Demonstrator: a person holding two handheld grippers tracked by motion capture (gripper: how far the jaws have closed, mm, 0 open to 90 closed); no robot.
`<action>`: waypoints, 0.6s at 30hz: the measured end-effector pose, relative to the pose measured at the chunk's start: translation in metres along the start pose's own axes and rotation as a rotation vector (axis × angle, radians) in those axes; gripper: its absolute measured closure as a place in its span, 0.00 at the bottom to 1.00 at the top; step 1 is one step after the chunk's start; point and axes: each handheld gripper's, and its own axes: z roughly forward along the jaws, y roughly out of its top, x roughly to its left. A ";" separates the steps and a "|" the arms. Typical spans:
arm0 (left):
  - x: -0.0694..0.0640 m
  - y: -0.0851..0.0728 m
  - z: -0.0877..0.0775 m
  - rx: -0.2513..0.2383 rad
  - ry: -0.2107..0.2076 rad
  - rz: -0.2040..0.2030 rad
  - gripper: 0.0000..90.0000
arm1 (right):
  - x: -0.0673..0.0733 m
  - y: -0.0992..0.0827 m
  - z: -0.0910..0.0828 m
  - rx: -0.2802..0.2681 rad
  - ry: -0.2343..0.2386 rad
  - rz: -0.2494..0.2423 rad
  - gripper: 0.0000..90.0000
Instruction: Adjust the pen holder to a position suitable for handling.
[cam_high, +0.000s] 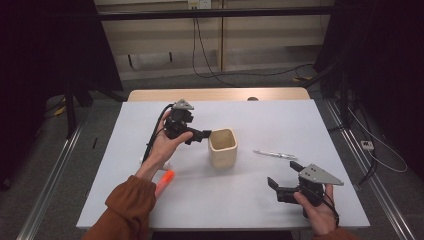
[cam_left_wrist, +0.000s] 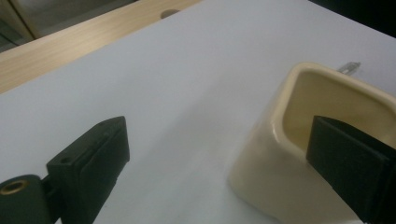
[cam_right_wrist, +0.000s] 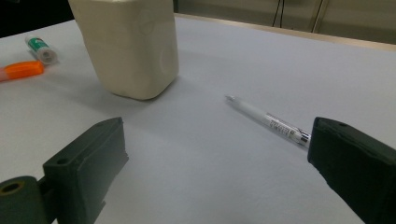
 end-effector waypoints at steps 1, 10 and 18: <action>0.001 -0.001 -0.004 -0.002 0.010 0.004 0.06 | 0.000 0.000 0.000 -0.003 0.001 -0.001 0.05; -0.002 -0.012 -0.043 -0.059 0.101 0.016 0.06 | 0.001 -0.001 -0.002 -0.002 0.005 -0.009 0.05; 0.002 -0.027 -0.075 -0.103 0.132 0.004 0.06 | 0.002 0.000 -0.001 -0.002 0.010 -0.015 0.05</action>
